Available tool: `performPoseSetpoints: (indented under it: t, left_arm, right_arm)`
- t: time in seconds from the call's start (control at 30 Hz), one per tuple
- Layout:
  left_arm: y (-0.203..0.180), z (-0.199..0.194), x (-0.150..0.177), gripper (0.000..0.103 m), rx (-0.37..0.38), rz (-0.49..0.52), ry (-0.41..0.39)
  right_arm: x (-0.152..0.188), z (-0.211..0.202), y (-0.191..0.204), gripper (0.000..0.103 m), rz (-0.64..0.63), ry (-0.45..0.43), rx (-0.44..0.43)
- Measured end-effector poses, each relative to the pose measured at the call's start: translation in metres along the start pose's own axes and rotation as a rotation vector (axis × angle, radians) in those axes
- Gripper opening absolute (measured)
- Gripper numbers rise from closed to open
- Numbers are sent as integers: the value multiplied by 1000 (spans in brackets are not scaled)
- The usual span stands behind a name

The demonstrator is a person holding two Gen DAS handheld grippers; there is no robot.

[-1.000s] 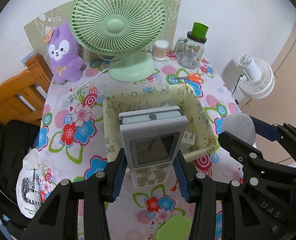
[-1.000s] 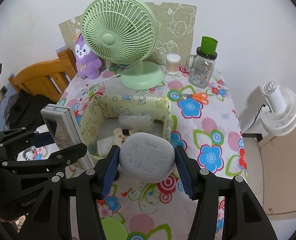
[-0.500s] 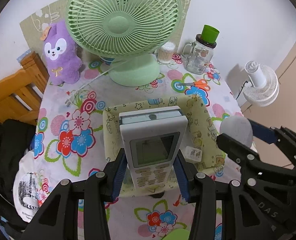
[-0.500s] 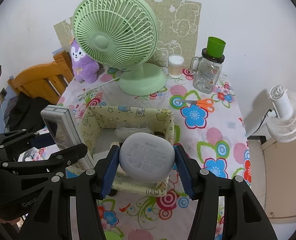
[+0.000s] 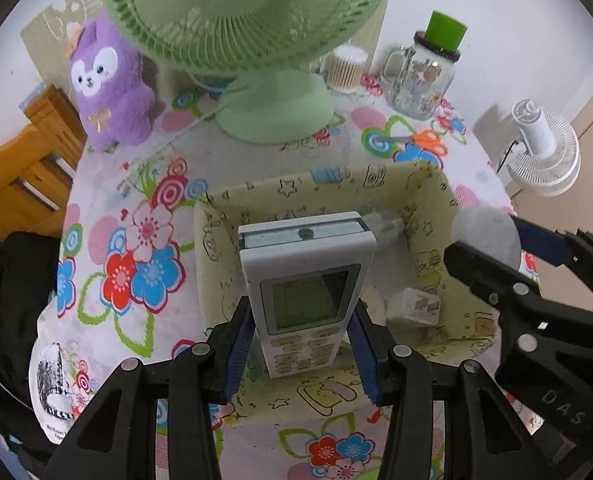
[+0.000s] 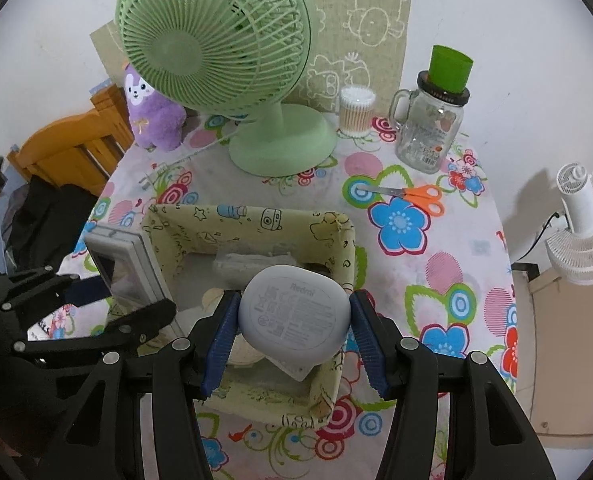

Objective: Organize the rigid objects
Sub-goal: 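Lower the remote into the fabric box with the left tool while the right tool lowers the white case inside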

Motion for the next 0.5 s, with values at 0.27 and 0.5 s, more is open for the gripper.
performPoseSetpoints:
  t: [0.27,0.5]
  left_arm:
    - [-3,18,0,47,2,9,39]
    - [2,26,-5,58,-20,5,28]
  right_arm:
    - [-2,17,4,59,-8,32,-3]
    - [-3,28,4,59,4,50,-1]
Point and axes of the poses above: each gripper's, at about its wrist camera, not at the fingertips, and z roughly the way its jaws point, y to its left, x to its underside, the point moved 1 cm from there along z, roughly the way its jaws point, and after that the axes turned 15 degrees about z, right-handed, at the moved point
